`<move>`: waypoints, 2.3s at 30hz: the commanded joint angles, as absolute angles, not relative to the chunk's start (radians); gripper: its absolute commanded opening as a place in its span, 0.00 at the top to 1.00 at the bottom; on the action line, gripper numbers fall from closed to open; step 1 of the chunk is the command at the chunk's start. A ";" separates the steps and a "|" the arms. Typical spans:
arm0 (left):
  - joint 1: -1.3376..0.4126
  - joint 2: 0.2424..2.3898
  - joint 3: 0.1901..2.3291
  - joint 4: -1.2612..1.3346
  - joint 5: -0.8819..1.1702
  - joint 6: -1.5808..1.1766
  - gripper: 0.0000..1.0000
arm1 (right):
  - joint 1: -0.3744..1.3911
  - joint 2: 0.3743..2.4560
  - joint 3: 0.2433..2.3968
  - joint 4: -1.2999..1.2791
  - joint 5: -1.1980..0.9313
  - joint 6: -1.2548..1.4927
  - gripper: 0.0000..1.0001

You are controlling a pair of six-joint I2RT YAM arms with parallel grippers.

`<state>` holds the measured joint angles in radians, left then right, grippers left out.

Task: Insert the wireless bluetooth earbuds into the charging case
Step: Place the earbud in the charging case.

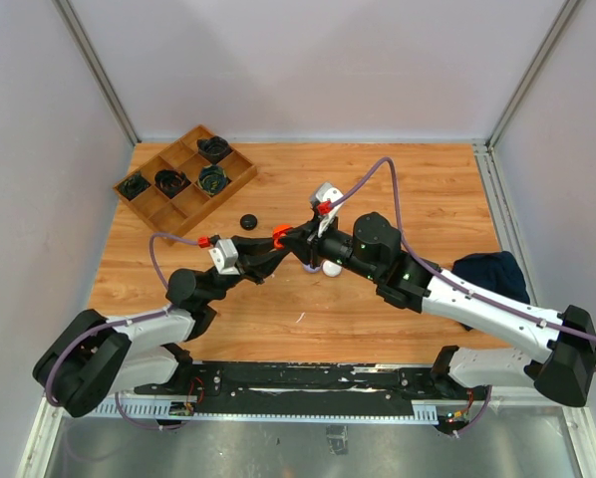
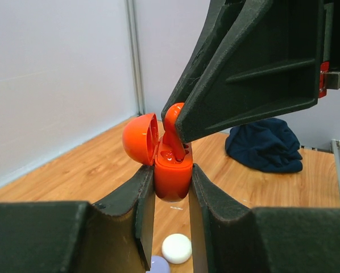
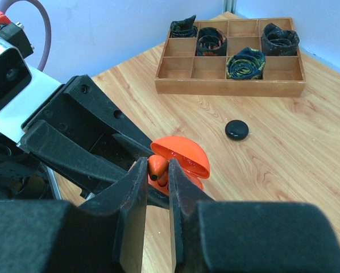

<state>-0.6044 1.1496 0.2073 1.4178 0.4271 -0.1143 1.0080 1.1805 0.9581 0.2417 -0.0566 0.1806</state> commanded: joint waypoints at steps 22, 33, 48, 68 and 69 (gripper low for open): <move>-0.611 1.184 0.204 1.563 0.362 -0.218 1.00 | 1.028 1.193 0.936 0.258 -0.023 0.144 0.77; -0.611 1.198 0.206 1.552 0.366 -0.223 1.00 | 1.029 1.218 0.954 0.237 -0.048 0.121 0.77; -0.611 1.208 0.198 1.535 0.367 -0.216 1.00 | 1.029 1.165 0.991 0.178 -0.043 0.092 0.61; -0.611 1.211 0.183 1.554 0.426 -0.221 1.00 | 0.987 1.084 1.005 0.065 0.181 -0.098 0.24; -0.611 1.211 0.182 1.556 0.434 -0.222 1.00 | 0.980 1.086 1.002 0.064 0.182 -0.099 0.24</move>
<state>-0.6044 1.2118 0.1886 1.4891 0.4000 -0.2192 1.0065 1.0958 0.9863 0.0826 0.1246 -0.0563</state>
